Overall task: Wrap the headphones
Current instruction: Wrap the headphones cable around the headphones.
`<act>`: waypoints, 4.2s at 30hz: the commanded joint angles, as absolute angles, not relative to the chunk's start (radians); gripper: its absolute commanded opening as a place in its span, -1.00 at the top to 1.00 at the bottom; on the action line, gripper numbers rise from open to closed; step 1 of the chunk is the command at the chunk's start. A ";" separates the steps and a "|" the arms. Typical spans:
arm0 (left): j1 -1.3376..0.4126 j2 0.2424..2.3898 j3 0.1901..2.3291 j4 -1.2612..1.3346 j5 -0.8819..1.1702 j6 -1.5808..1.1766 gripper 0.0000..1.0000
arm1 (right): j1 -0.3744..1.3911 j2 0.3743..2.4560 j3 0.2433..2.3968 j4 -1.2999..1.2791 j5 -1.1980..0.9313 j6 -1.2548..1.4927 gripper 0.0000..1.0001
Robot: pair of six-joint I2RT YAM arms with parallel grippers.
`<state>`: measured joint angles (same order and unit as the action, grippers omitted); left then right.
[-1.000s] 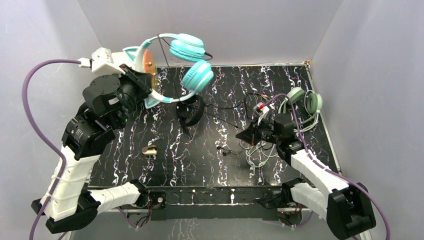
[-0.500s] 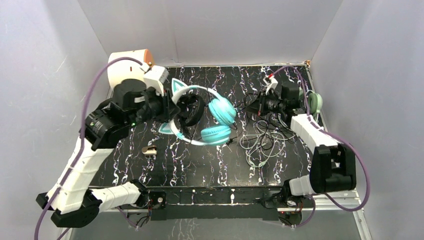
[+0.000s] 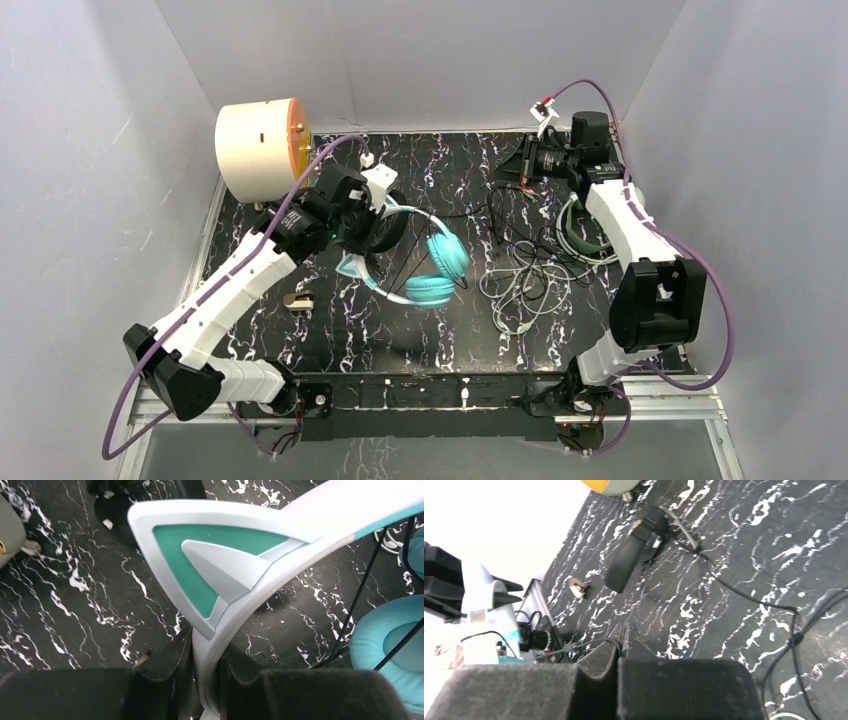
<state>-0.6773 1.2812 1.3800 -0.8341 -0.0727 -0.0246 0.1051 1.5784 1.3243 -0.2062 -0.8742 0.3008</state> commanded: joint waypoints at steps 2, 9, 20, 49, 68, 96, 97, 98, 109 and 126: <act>-0.686 1.294 1.408 -0.881 -0.053 0.142 1.00 | 0.148 1.617 1.406 -0.014 -0.999 0.458 1.00; -0.686 1.379 1.444 -0.895 -0.175 0.148 1.00 | 0.201 1.662 1.600 -0.194 -0.977 0.426 1.00; -0.686 1.439 1.489 -0.895 -0.497 -0.012 1.00 | 0.312 1.542 1.552 -0.314 -0.980 0.430 1.00; -0.686 1.411 1.809 -0.645 -0.711 -0.538 1.00 | 0.867 1.161 1.073 0.162 -0.236 0.680 1.00; -0.686 1.332 1.896 -0.567 -0.482 -0.681 1.00 | 0.918 1.076 0.848 0.290 -0.087 0.537 0.75; -0.685 1.283 1.941 -0.703 -0.364 -0.757 1.00 | 0.910 1.179 0.821 0.456 -0.263 0.390 0.07; -0.685 1.282 1.943 -0.706 -0.368 -0.757 1.00 | 0.910 1.176 0.815 0.454 -0.262 0.391 -0.01; -0.686 1.281 1.943 -0.708 -0.373 -0.758 1.00 | 0.910 1.170 0.809 0.450 -0.261 0.391 -0.06; -0.686 1.280 1.955 -0.742 -0.408 -0.748 1.00 | 0.907 0.975 0.775 0.192 -0.206 0.322 -0.40; -0.686 1.284 1.983 -0.779 -0.403 -0.756 1.00 | 0.880 1.119 0.865 0.294 -0.314 0.170 -0.56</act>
